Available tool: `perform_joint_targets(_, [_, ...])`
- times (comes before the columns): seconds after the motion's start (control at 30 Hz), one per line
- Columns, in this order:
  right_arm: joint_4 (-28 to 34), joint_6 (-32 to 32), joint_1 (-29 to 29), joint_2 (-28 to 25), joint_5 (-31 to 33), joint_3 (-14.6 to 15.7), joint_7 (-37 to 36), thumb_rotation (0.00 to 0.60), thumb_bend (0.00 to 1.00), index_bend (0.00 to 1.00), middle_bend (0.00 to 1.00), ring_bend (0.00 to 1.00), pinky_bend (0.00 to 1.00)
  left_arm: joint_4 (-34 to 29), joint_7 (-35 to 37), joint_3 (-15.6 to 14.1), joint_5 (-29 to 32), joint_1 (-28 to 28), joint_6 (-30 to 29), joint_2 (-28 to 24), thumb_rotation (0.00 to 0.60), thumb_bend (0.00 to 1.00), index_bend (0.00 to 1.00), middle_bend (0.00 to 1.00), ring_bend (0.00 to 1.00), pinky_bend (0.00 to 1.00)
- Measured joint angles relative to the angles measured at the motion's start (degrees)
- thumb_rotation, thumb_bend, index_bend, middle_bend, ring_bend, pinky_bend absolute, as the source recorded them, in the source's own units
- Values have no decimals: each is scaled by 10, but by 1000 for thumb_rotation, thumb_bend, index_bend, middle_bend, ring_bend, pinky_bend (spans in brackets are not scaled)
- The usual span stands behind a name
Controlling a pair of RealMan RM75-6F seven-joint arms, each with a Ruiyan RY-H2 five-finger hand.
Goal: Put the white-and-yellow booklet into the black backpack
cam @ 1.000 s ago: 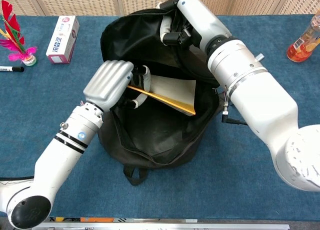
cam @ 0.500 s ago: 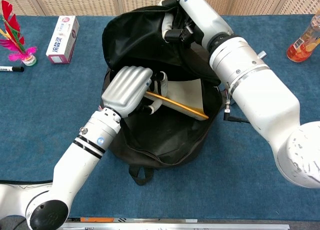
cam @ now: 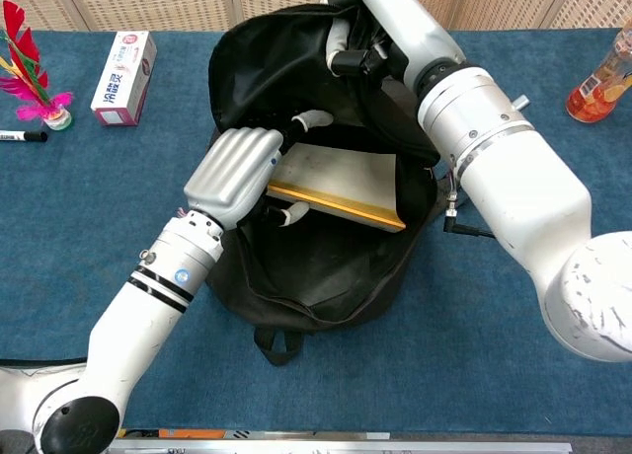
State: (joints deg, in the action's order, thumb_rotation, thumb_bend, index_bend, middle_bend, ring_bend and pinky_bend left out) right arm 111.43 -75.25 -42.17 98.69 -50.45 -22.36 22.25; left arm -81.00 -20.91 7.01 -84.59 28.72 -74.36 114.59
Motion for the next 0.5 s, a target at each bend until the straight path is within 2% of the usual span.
perform_joint_targets(0.33, [-2,5,4,-11,2,-4,-10,600,799,660,600,530,806,-80,-42,-2,56,-21,9,-30,600,189,0,0,0,79])
perform_joint_targets(0.5, [0,5,6,-16,3,-6,-17,600,799,660,600,530,806,-103,-81,-1,84,-27,12,-35,600,184,0,0,0,8])
